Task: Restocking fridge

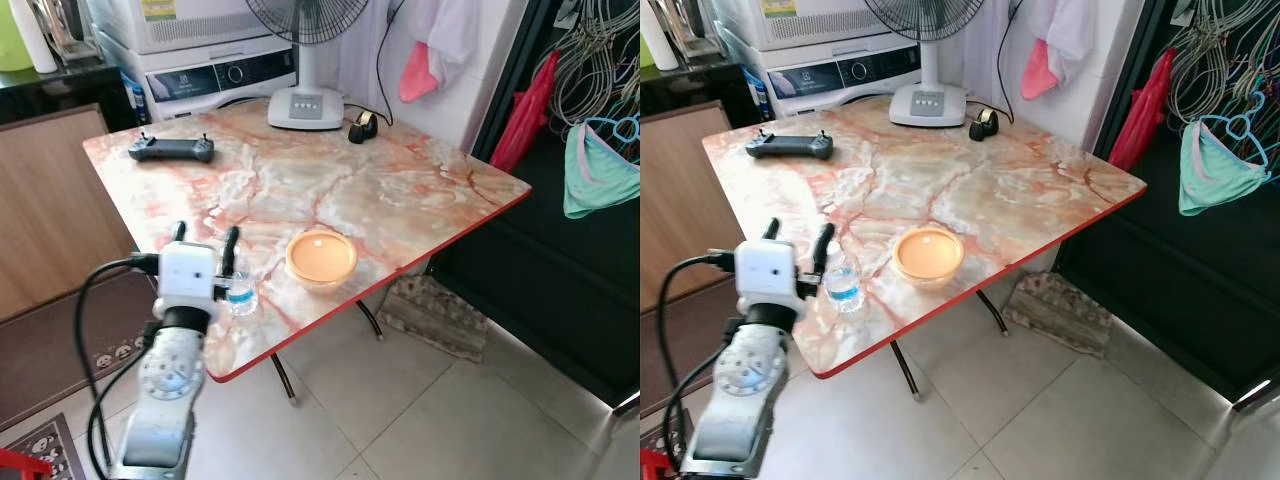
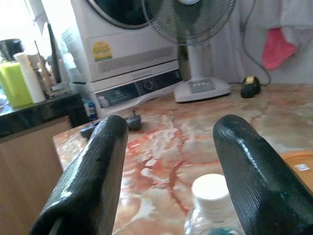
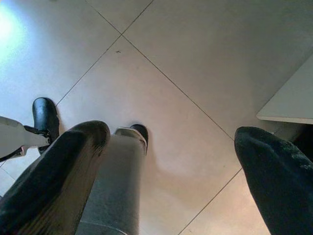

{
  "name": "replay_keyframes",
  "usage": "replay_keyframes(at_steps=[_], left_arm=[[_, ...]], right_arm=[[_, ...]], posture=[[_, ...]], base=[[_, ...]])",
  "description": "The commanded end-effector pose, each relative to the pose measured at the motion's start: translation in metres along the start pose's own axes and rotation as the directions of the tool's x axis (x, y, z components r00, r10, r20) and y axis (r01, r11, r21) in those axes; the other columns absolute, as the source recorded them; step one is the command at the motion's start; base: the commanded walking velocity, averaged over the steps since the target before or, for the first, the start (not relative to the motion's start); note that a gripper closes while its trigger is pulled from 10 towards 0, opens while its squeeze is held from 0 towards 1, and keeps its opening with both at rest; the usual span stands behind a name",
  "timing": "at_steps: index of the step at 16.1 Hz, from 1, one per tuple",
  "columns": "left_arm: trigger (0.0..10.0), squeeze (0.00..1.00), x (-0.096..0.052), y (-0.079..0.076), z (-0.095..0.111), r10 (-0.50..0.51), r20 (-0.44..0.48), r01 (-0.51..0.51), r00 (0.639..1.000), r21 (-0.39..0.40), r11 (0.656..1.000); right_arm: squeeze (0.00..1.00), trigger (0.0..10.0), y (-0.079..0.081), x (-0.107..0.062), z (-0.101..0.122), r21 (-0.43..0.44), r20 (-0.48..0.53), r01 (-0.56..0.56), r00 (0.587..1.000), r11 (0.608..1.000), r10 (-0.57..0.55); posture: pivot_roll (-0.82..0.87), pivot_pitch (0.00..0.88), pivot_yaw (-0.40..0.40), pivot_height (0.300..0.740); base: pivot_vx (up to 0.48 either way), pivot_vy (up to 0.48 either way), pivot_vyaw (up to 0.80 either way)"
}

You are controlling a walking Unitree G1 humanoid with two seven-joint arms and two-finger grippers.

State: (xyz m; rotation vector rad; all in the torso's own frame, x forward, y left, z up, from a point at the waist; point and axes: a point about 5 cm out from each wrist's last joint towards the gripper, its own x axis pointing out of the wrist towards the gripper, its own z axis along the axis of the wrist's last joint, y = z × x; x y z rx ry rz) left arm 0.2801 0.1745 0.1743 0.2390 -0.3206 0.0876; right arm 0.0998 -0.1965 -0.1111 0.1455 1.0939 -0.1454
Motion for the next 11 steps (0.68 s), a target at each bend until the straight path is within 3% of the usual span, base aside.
replay_keyframes(at_steps=[1,8,11], left_arm=[[10.0,0.00,-0.002,0.003,0.006,0.024,0.014,-0.024,1.000,-0.001,1.000],[10.0,0.00,0.005,-0.004,0.019,-0.002,0.037,0.005,0.999,-0.070,0.998],[10.0,0.00,0.004,-0.002,0.023,-0.005,0.043,0.008,0.999,-0.068,0.998]], right_arm=[[0.00,10.0,-0.003,-0.001,-0.002,0.003,0.001,0.003,1.000,1.000,-0.003],[0.00,10.0,-0.004,-0.002,-0.006,-0.019,-0.008,-0.010,1.000,1.000,0.010],[0.00,10.0,-0.004,-0.003,-0.007,0.017,-0.001,-0.005,1.000,1.000,0.005]], posture=[[0.18,0.000,-0.058,0.740],[0.16,0.000,-0.041,0.740],[0.17,0.000,-0.038,0.740]], base=[[0.000,0.000,0.00],[0.000,0.000,0.00],[0.000,0.000,0.00]])
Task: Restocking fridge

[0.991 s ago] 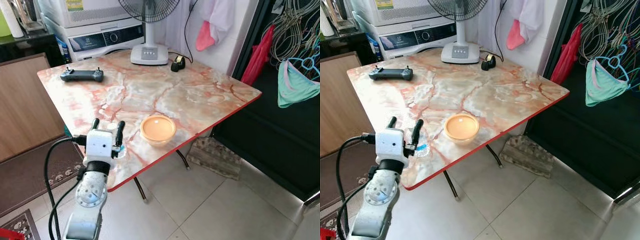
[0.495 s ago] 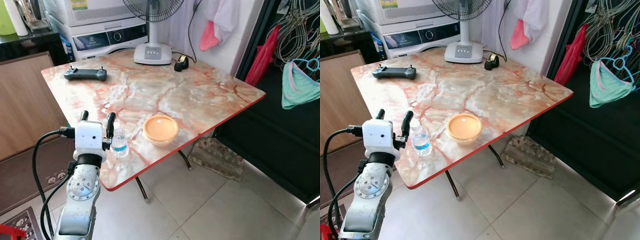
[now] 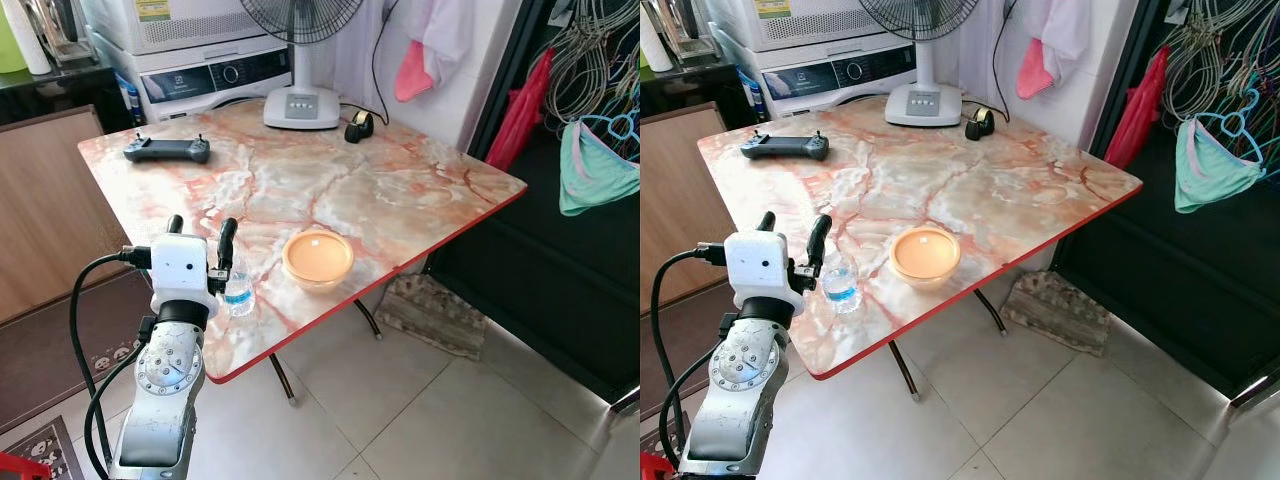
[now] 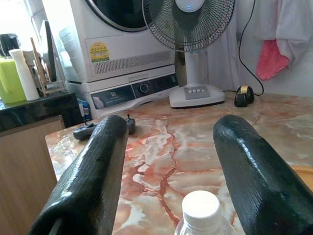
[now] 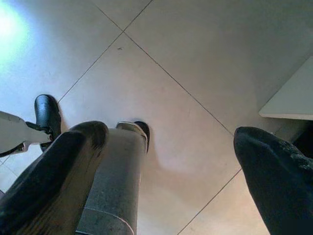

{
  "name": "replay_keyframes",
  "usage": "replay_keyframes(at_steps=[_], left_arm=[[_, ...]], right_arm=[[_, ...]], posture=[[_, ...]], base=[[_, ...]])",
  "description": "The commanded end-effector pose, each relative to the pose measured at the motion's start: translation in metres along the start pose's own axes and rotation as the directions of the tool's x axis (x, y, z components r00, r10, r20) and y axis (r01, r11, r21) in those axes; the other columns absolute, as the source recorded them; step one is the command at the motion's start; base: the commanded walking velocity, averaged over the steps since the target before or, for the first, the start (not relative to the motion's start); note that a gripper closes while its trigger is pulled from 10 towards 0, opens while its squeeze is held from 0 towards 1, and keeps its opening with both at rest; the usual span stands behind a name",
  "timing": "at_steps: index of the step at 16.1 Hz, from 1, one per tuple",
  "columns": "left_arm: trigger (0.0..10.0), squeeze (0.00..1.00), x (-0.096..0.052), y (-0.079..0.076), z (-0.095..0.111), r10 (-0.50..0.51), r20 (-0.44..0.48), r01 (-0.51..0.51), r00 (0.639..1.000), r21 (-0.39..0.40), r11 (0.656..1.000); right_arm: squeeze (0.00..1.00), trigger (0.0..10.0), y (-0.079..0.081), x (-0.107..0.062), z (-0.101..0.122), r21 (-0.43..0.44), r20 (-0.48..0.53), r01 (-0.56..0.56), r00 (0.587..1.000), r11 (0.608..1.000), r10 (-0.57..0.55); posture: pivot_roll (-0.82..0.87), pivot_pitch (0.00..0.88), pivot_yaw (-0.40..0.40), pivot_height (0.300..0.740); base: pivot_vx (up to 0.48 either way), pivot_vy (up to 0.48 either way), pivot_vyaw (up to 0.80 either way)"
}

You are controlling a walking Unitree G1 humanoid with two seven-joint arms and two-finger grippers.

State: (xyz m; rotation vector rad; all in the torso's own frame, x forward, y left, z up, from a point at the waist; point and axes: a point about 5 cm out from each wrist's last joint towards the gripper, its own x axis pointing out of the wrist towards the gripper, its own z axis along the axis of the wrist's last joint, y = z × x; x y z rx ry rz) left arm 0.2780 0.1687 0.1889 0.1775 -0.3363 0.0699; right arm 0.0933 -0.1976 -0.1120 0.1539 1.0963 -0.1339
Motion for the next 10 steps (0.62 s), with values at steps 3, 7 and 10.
replay_keyframes(at_steps=[3,7,10], left_arm=[[10.0,0.00,-0.0034,0.0023,0.0097,-0.005,0.027,0.005,1.000,-0.022,1.000],[10.0,0.00,-0.0016,-0.0065,0.0152,-0.039,0.044,0.040,0.998,-0.014,0.999],[10.0,0.00,-0.0043,-0.0026,0.0130,-0.026,0.024,0.026,0.999,-0.015,1.000]], right_arm=[[0.00,10.0,-0.0003,-0.0006,-0.0022,-0.013,-0.006,-0.012,1.000,1.000,0.012],[0.00,10.0,-0.0008,-0.0007,-0.0021,-0.037,-0.012,-0.017,1.000,0.999,0.017],[0.00,10.0,-0.0004,-0.0008,-0.0020,-0.036,-0.008,-0.024,1.000,0.999,0.024]], posture=[[0.17,0.000,-0.039,0.740],[0.17,0.000,-0.045,0.740],[0.17,0.000,-0.040,0.740]], base=[[0.000,0.000,0.00],[0.183,0.000,0.00],[0.271,0.000,0.29]])
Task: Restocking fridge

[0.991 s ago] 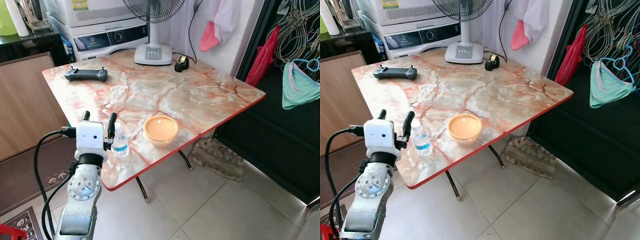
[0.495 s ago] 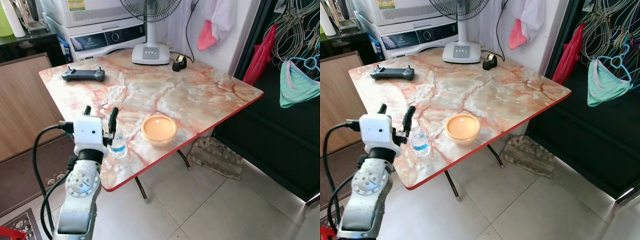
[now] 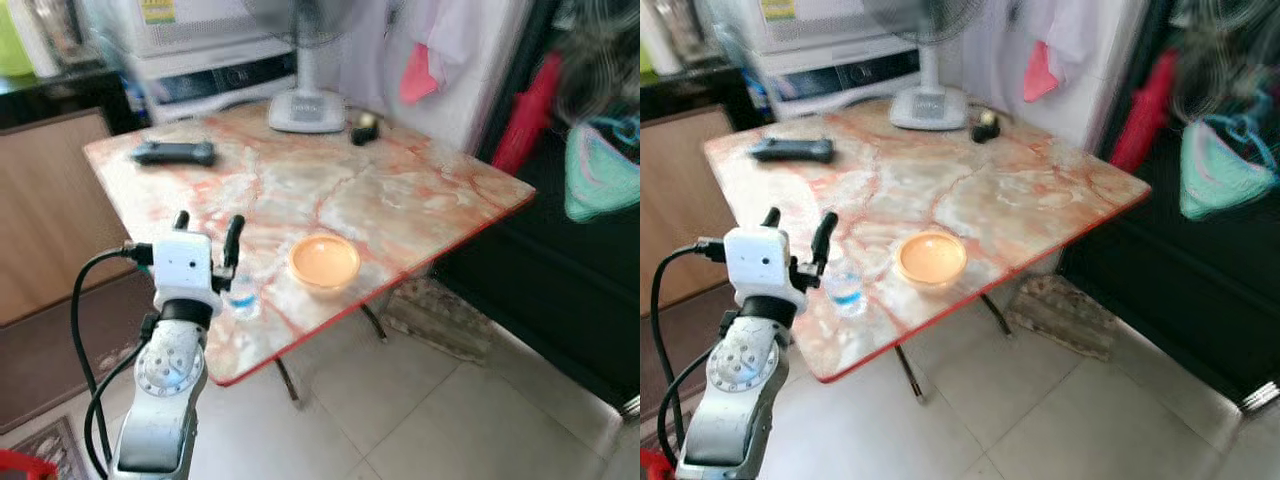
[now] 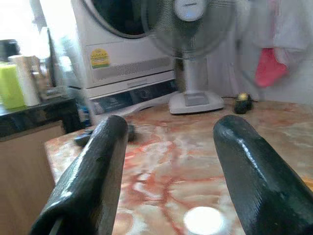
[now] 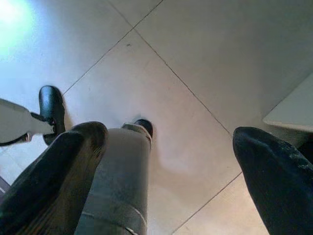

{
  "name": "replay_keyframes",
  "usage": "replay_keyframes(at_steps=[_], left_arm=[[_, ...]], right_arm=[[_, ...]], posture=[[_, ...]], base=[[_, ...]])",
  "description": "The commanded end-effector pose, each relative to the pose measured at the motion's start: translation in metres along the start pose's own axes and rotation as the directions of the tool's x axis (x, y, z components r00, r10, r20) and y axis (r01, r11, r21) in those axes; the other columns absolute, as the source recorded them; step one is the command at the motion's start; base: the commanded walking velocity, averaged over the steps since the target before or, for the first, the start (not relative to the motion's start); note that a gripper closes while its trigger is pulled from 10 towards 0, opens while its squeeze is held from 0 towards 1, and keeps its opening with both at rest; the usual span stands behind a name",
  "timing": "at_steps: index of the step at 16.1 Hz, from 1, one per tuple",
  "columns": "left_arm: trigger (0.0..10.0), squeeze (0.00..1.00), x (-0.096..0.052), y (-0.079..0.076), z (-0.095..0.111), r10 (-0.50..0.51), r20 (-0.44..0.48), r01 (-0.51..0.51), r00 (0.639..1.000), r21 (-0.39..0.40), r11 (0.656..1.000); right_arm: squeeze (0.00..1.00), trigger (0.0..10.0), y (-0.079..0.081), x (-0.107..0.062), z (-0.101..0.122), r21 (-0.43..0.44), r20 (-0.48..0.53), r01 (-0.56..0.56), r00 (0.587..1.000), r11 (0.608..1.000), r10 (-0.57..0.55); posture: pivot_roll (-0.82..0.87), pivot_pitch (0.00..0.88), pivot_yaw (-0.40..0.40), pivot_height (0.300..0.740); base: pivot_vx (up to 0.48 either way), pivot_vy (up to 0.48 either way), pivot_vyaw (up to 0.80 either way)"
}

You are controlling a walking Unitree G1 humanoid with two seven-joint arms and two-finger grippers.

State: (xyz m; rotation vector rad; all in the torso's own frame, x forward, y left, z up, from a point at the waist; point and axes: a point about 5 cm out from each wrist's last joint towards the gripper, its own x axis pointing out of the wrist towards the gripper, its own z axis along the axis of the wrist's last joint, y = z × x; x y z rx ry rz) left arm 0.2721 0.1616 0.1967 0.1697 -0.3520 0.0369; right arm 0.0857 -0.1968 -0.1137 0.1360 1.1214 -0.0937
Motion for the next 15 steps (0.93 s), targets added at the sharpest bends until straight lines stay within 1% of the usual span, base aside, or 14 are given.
replay_keyframes(at_steps=[1,3,8,9,12,14,15], left_arm=[[10.0,0.00,-0.002,0.002,0.002,0.003,0.004,-0.003,1.000,-0.001,1.000],[10.0,0.00,-0.007,0.002,-0.001,0.000,-0.019,0.000,1.000,0.004,1.000],[10.0,0.00,-0.005,0.003,0.004,-0.002,-0.008,0.002,1.000,0.012,1.000],[10.0,0.00,-0.004,0.003,0.006,-0.002,-0.003,0.002,1.000,0.034,0.999],[10.0,0.00,-0.005,0.004,0.006,0.001,-0.019,0.000,1.000,0.048,0.999],[10.0,0.00,-0.004,0.006,0.007,0.010,-0.035,-0.010,0.999,0.021,1.000],[10.0,0.00,-0.002,0.008,0.012,0.017,-0.032,-0.018,0.999,-0.008,1.000]], right_arm=[[0.00,10.0,0.000,0.001,0.006,0.001,0.018,-0.004,1.000,1.000,0.004],[0.00,10.0,0.001,0.001,0.003,0.016,0.011,-0.005,1.000,1.000,0.004],[0.00,10.0,0.002,0.001,0.002,0.019,0.009,-0.011,1.000,1.000,0.011],[0.00,10.0,0.002,0.001,0.002,0.018,0.009,-0.015,1.000,1.000,0.015],[0.00,10.0,0.003,0.001,0.002,0.016,0.005,-0.019,1.000,1.000,0.019],[0.00,10.0,0.004,0.001,0.002,0.015,0.004,-0.022,1.000,1.000,0.022],[0.00,10.0,0.004,0.001,0.003,0.014,0.004,-0.023,1.000,1.000,0.023]], posture=[[0.17,0.000,-0.040,0.740],[0.17,0.000,-0.039,0.740],[0.17,0.000,-0.038,0.740],[0.18,0.000,-0.037,0.740],[0.18,0.000,-0.039,0.740],[0.19,0.000,-0.039,0.740],[0.20,0.000,-0.042,0.740]], base=[[0.270,0.000,0.44],[0.274,0.000,0.00],[0.274,0.000,0.00],[0.000,0.000,0.00],[0.000,0.000,0.00],[0.000,0.000,0.00],[0.000,0.000,0.00]])
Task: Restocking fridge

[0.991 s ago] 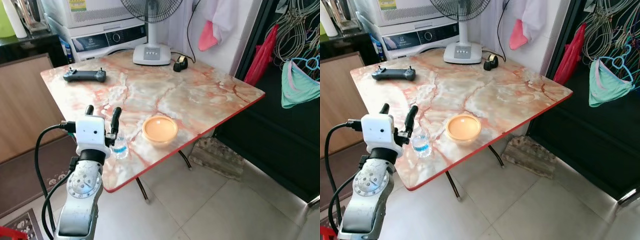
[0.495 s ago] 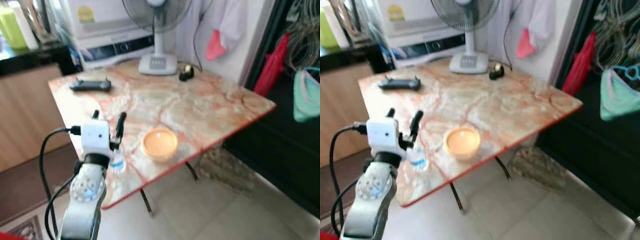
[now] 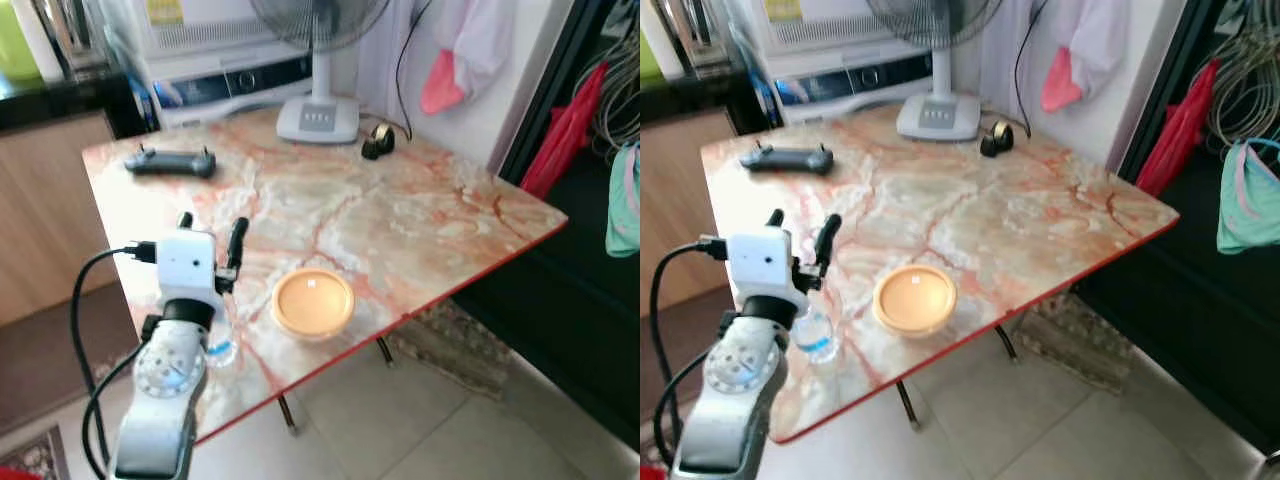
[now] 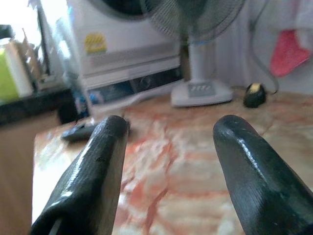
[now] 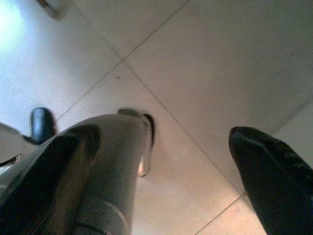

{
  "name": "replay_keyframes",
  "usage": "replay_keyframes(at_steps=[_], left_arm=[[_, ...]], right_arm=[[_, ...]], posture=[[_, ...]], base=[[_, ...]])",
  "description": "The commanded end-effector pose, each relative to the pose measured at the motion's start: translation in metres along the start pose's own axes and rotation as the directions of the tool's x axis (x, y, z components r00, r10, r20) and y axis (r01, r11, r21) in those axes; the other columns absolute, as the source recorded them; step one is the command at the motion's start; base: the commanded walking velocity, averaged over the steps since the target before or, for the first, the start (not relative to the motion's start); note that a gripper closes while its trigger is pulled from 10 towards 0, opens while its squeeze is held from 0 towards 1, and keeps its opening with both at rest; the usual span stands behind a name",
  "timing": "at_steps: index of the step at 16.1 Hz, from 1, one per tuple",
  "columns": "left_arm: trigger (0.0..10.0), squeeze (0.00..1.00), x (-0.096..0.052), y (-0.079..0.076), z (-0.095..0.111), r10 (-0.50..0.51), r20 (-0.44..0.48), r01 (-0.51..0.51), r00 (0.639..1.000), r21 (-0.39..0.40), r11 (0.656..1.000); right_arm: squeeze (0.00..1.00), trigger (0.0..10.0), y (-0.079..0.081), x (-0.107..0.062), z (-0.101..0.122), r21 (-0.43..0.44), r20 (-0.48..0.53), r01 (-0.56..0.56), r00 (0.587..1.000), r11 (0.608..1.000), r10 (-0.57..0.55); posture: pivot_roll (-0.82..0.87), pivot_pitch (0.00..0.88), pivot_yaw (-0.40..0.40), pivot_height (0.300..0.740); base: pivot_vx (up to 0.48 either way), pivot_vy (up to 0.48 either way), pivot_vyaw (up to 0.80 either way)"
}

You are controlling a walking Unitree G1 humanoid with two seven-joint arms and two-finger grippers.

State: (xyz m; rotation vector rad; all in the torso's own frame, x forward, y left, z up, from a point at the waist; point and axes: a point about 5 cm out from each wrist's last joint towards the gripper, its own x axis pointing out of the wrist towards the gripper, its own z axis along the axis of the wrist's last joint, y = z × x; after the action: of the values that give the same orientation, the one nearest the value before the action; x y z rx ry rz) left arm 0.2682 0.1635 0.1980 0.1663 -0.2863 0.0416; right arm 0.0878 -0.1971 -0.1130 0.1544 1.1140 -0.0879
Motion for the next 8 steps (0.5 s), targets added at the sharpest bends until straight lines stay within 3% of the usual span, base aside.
replay_keyframes(at_steps=[1,3,5,8], left_arm=[[10.0,0.00,0.001,0.007,0.012,0.018,0.035,-0.018,0.999,-0.018,1.000],[10.0,0.00,0.007,0.010,0.022,-0.014,0.020,0.014,1.000,-0.011,1.000],[10.0,0.00,0.012,0.014,0.023,-0.024,-0.066,0.022,0.998,-0.029,0.999],[10.0,0.00,0.014,0.010,0.026,-0.159,-0.191,0.141,0.969,-0.108,0.984]], right_arm=[[0.00,10.0,0.004,0.001,0.001,0.001,-0.001,-0.010,1.000,1.000,0.010],[0.00,10.0,0.005,0.002,0.002,-0.009,-0.002,-0.016,1.000,1.000,0.016],[0.00,10.0,0.005,0.002,0.003,-0.013,-0.004,-0.017,1.000,1.000,0.017],[0.00,10.0,0.006,0.002,0.004,-0.028,-0.011,-0.022,1.000,0.999,0.021]], posture=[[0.20,0.000,-0.043,0.740],[0.21,0.000,-0.047,0.740],[0.22,0.000,-0.046,0.740],[0.22,0.000,-0.047,0.740]], base=[[0.000,0.000,0.00],[0.000,0.000,0.00],[0.000,0.000,0.00],[0.000,0.000,0.00]])
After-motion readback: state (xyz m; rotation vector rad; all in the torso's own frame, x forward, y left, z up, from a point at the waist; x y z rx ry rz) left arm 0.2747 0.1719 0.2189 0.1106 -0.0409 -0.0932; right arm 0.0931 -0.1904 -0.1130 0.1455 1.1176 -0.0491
